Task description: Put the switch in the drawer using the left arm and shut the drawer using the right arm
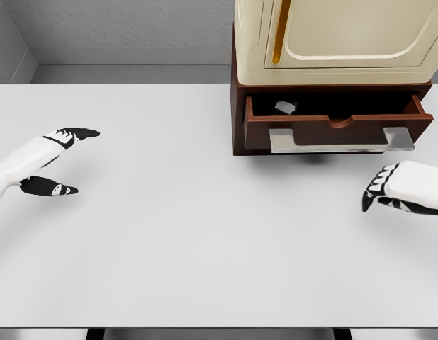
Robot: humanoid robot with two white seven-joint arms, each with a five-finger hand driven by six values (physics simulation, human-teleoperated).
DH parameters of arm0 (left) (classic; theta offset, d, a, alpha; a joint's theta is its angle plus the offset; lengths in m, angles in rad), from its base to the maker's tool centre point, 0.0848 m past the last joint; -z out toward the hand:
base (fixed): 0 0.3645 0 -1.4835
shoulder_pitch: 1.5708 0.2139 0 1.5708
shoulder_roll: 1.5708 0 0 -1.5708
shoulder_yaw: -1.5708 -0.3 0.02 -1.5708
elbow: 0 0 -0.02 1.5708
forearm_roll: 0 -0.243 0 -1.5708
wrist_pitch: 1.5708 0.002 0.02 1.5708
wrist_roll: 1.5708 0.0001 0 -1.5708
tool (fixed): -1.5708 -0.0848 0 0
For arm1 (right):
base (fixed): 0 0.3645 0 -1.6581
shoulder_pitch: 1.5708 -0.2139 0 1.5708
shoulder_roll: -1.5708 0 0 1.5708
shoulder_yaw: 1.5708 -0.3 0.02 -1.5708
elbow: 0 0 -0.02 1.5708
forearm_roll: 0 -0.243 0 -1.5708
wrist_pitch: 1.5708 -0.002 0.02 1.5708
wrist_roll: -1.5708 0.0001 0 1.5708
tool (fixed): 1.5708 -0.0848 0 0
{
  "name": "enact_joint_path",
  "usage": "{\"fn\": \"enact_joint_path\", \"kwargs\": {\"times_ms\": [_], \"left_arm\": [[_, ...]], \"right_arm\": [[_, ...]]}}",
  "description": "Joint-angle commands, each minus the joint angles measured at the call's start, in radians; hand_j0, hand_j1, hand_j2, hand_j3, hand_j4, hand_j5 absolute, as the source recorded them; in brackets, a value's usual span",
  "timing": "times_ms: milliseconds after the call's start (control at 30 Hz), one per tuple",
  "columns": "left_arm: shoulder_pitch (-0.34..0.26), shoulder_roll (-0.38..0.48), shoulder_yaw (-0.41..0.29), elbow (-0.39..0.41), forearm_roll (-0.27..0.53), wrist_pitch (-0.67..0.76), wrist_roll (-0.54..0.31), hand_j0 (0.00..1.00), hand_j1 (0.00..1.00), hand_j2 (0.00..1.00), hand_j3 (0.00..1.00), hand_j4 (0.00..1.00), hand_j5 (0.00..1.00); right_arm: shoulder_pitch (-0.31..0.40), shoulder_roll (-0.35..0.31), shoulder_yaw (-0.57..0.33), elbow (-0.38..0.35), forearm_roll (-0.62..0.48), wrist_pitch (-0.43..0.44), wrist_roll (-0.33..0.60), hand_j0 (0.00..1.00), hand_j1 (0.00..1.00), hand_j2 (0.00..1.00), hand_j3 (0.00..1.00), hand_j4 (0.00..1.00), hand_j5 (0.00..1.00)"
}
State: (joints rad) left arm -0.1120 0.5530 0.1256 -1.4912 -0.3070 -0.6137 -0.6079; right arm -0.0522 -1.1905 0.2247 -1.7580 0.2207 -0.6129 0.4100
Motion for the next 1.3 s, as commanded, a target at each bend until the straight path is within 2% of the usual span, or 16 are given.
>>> {"fn": "enact_joint_path", "kwargs": {"times_ms": [0, 233, 733, 933, 1033, 1167, 1267], "left_arm": [[0.0, 0.001, 0.0, 0.0, 0.008, 0.003, 0.002, 1.0, 1.0, 1.0, 1.0, 1.0, 1.0], [0.0, 0.001, 0.0, 0.0, 0.008, 0.003, 0.0, 1.0, 1.0, 1.0, 1.0, 1.0, 1.0], [0.0, 0.001, 0.0, 0.0, 0.008, 0.003, 0.0, 1.0, 1.0, 1.0, 1.0, 1.0, 1.0], [0.0, 0.001, 0.0, 0.0, 0.008, 0.003, 0.0, 1.0, 1.0, 1.0, 1.0, 1.0, 1.0], [0.0, 0.001, 0.0, -0.001, 0.008, 0.003, 0.0, 1.0, 1.0, 1.0, 1.0, 1.0, 1.0], [0.0, 0.001, 0.0, 0.0, 0.006, 0.003, 0.0, 1.0, 1.0, 1.0, 1.0, 1.0, 1.0], [0.0, 0.001, 0.0, 0.0, 0.006, 0.003, 0.0, 1.0, 1.0, 1.0, 1.0, 1.0, 1.0]], "right_arm": [[0.0, -0.031, -0.019, -0.008, -0.011, 0.002, 0.001, 0.47, 0.47, 0.47, 0.47, 0.47, 0.47], [0.0, -0.043, -0.051, -0.012, -0.02, 0.002, 0.001, 0.49, 0.49, 0.49, 0.49, 0.49, 0.49], [-0.04, 0.02, -0.045, -0.011, -0.014, 0.002, 0.001, 0.49, 0.49, 0.49, 0.49, 0.49, 0.49], [-0.04, 0.022, -0.044, -0.012, -0.015, 0.002, 0.009, 0.48, 0.48, 0.48, 0.48, 0.48, 0.48], [-0.06, 0.08, -0.044, -0.012, -0.009, 0.002, 0.009, 0.49, 0.49, 0.49, 0.49, 0.49, 0.49], [-0.067, 0.094, -0.038, -0.012, -0.007, 0.002, 0.009, 0.49, 0.49, 0.49, 0.49, 0.49, 0.49], [-0.086, 0.129, -0.038, -0.011, 0.011, 0.002, 0.009, 0.48, 0.48, 0.48, 0.48, 0.48, 0.48]]}}
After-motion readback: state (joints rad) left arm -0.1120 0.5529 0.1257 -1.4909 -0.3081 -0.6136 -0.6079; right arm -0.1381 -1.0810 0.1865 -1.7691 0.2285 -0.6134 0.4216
